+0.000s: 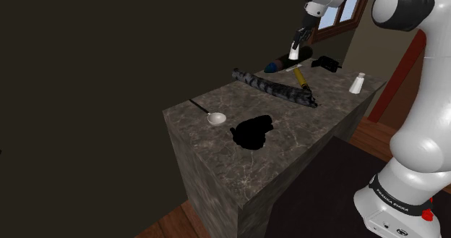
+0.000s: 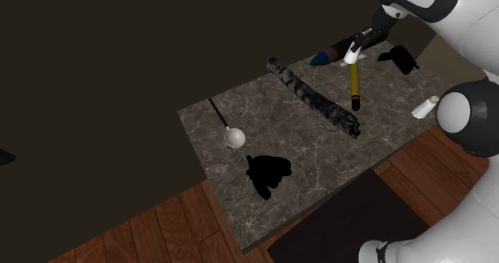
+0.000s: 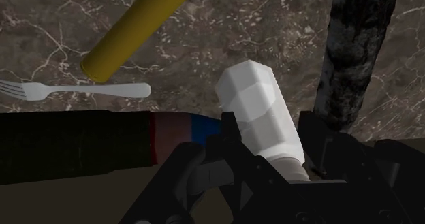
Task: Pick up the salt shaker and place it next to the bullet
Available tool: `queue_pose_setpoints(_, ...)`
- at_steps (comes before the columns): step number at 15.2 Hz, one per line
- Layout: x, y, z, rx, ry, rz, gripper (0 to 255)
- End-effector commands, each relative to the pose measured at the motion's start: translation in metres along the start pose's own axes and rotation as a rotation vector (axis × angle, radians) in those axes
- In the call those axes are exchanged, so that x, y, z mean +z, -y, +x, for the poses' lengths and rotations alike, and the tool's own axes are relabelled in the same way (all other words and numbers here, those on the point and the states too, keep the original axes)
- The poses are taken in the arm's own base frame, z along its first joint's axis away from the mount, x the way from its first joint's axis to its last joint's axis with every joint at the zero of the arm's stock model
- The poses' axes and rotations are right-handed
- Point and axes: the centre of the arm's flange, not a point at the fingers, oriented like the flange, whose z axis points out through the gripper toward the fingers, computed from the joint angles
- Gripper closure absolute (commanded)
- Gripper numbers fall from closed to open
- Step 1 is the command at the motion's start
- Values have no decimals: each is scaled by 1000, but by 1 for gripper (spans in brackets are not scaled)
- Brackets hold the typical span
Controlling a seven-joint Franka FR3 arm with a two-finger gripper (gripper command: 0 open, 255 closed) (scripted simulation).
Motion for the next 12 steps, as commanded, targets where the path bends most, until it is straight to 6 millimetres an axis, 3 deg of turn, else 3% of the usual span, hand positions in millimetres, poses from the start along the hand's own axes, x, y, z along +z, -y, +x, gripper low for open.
queue_pose_setpoints(1, 11, -2, -3, 0, 0, 0, 255)
queue_pose_setpoints(12, 67, -9, -17, 0, 0, 0, 255)
